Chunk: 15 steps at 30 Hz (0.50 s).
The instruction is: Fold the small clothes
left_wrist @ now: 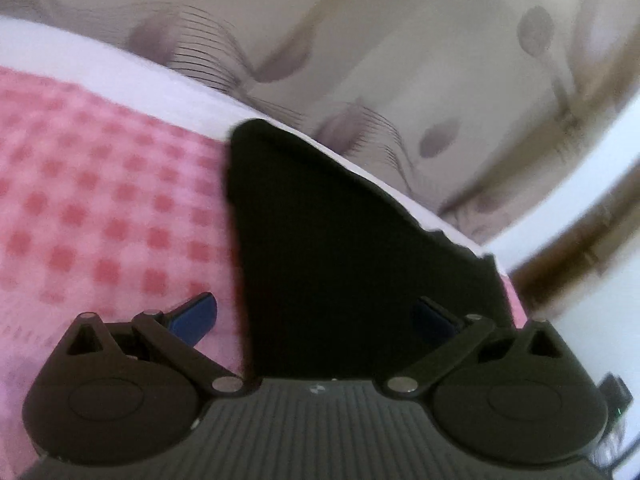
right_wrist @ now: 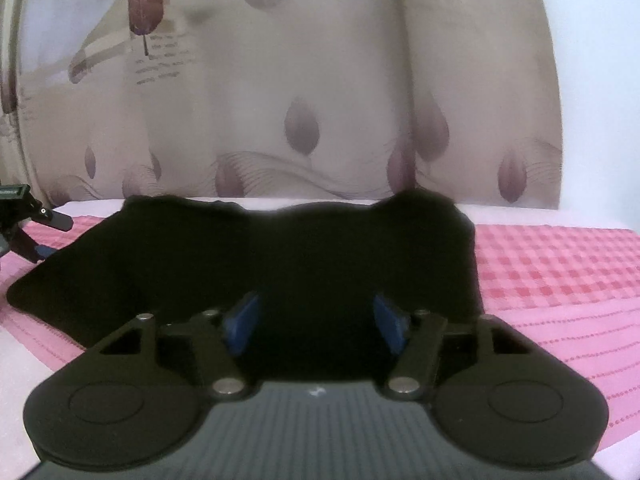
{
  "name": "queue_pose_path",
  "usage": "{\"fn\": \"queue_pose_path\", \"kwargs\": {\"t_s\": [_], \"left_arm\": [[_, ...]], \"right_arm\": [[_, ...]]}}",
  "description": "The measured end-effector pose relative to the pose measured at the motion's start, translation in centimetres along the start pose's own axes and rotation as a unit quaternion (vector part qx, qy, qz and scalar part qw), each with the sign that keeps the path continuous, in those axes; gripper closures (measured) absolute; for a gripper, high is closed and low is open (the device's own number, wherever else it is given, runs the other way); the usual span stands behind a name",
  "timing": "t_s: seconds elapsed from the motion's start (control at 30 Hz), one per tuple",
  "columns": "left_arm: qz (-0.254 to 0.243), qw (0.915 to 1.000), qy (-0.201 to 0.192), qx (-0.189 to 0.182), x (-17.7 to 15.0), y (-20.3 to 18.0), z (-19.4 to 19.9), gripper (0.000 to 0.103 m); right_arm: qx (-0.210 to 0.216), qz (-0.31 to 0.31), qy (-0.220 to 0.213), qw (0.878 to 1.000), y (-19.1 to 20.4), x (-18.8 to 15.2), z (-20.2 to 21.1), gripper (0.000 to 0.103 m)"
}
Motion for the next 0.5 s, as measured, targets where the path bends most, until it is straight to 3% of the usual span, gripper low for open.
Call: {"fn": "queue_pose_path", "kwargs": {"t_s": [0.07, 0.13, 0.17, 0.23, 0.3, 0.37, 0.5], "left_arm": [[-0.010, 0.9998, 0.006, -0.015, 0.4, 0.0, -0.8, 0.012], [-0.009, 0.9998, 0.009, -0.018, 0.8, 0.7, -2.0, 0.048], [-0.005, 0.9999, 0.009, -0.011, 0.9, 1.3, -2.7, 0.076], [0.010, 0.9996, -0.001, -0.026, 0.6, 1.7, -3.3, 0.078], [-0.005, 0.9997, -0.015, -0.019, 0.3, 1.3, -3.2, 0.078], [-0.046, 0.9986, -0.024, -0.001, 0.1, 0.7, -3.4, 0.078], [-0.146, 0.9868, -0.053, 0.045, -1.0, -1.7, -3.2, 0.078]], "right_arm": [[0.003, 0.009, 0.003, 1.000, 0.4, -0.1, 0.0, 0.028], [0.007, 0.027, 0.009, 1.000, 1.1, -0.2, -0.2, 0.027], [0.006, 0.035, 0.012, 0.999, 1.2, -0.3, -0.3, 0.026], [0.006, 0.051, 0.015, 0.999, 1.8, -0.4, -0.4, 0.024], [0.005, 0.059, 0.018, 0.998, 2.1, -0.4, -0.4, 0.018], [0.005, 0.059, 0.020, 0.998, 2.1, -0.5, -0.5, 0.017], [0.001, 0.058, 0.027, 0.998, 2.1, -0.6, -0.7, 0.017]]}}
Point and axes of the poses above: each gripper's, at about its wrist camera, not at the fingertips, and z roughly against the way its jaws point, y to its left, x to its top, the point moved 5 cm from there along -z, roughly the way its jaws point, and after that the axes turned 11 degrees about -y, right-handed, at the moved point
